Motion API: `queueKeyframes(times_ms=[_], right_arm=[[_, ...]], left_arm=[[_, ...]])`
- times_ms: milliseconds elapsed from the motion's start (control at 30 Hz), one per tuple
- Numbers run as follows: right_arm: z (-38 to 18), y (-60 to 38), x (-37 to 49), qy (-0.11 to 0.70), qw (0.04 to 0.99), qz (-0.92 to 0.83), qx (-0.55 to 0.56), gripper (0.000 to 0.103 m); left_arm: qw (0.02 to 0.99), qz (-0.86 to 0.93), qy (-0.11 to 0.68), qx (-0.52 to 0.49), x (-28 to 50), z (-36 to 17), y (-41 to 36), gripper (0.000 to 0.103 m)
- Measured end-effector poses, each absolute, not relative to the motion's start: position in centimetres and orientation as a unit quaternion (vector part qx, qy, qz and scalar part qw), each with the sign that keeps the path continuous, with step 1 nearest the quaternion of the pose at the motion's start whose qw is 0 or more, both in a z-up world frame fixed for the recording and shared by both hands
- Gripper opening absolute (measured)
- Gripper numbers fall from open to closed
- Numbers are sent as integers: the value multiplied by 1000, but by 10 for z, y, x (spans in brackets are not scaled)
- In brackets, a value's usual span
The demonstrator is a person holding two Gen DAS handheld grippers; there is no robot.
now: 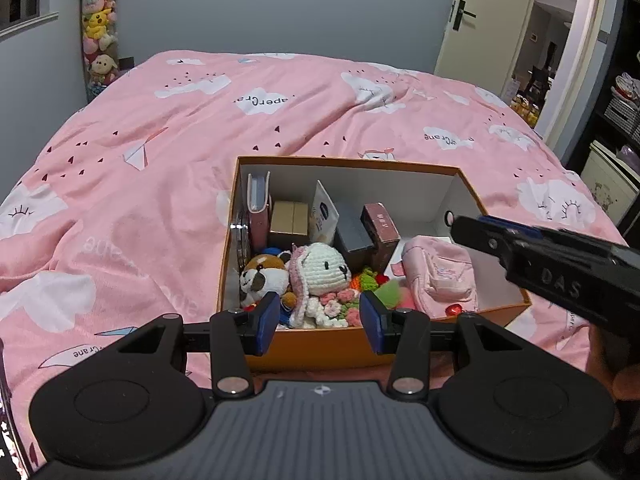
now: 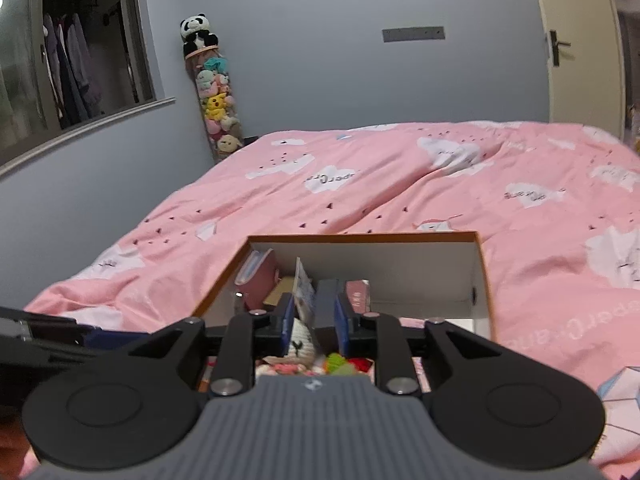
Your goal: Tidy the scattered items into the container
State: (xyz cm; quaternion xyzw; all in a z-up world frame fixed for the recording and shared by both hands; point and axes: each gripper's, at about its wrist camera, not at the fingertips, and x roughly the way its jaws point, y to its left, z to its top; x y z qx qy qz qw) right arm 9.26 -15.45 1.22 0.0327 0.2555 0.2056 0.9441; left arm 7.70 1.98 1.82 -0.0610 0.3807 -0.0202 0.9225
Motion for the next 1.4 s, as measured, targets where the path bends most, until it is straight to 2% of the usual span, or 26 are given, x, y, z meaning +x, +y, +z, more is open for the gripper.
queueKeyframes(times_ms=[200,233,400,700,1200,1400], right_arm=[[-4,-157,92,269,947,172,27,34],[-6,-157,93,271,948,168,27,40],[-19,-157,99,294,943,155,24,48],[-38,-158,106,325,935,142,24,53],[-47,-156,105,327,934,139,23,53],[-50,-154,103,328,934,140,20,53]], left_arm=[[931,-15,360,-60,82,6,20,56],[932,-14,358,-58,84,4,19,56],[932,-8,360,-51,93,-10,17,58],[934,-3,356,-26,104,-30,9,58],[930,7,366,-8,114,-51,3,58],[930,18,367,-10,115,-53,4,65]])
